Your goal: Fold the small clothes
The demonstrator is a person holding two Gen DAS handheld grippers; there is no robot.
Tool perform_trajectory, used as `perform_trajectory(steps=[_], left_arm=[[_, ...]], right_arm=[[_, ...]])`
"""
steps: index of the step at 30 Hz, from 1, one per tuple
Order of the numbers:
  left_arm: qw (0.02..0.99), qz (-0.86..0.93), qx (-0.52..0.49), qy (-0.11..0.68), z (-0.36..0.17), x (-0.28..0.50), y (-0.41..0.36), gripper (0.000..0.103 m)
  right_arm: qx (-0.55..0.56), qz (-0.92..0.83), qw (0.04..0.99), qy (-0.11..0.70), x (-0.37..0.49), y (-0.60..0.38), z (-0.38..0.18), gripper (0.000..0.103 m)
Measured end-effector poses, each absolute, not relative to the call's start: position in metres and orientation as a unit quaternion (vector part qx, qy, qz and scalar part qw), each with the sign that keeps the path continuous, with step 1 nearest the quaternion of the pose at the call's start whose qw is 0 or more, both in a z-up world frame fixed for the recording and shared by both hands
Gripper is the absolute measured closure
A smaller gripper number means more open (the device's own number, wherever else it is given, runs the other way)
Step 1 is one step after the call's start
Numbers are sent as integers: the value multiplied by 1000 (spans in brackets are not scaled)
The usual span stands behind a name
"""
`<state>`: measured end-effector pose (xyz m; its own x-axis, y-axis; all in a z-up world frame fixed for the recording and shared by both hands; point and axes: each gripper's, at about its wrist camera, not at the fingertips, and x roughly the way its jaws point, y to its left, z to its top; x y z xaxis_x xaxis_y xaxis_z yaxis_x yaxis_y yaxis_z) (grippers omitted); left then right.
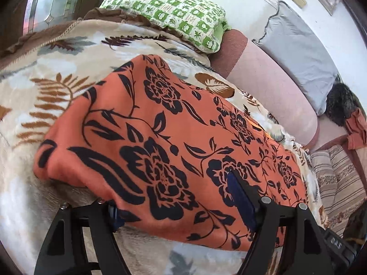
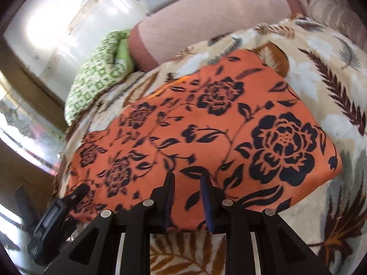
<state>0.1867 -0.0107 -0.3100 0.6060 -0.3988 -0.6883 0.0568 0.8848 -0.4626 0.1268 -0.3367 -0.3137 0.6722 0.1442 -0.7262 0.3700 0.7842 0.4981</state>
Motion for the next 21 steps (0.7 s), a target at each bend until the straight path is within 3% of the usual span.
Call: perform_trajectory(steps=[11,21], left_arm=[[873,-106,-223,421,-308,175,14,30],[840,-137,-259,457,-316,180,40,21]], right_arm=[[341,-33,865,366,125,-338,-303,77],[305,-6,881,362,154,-296,-303,77]])
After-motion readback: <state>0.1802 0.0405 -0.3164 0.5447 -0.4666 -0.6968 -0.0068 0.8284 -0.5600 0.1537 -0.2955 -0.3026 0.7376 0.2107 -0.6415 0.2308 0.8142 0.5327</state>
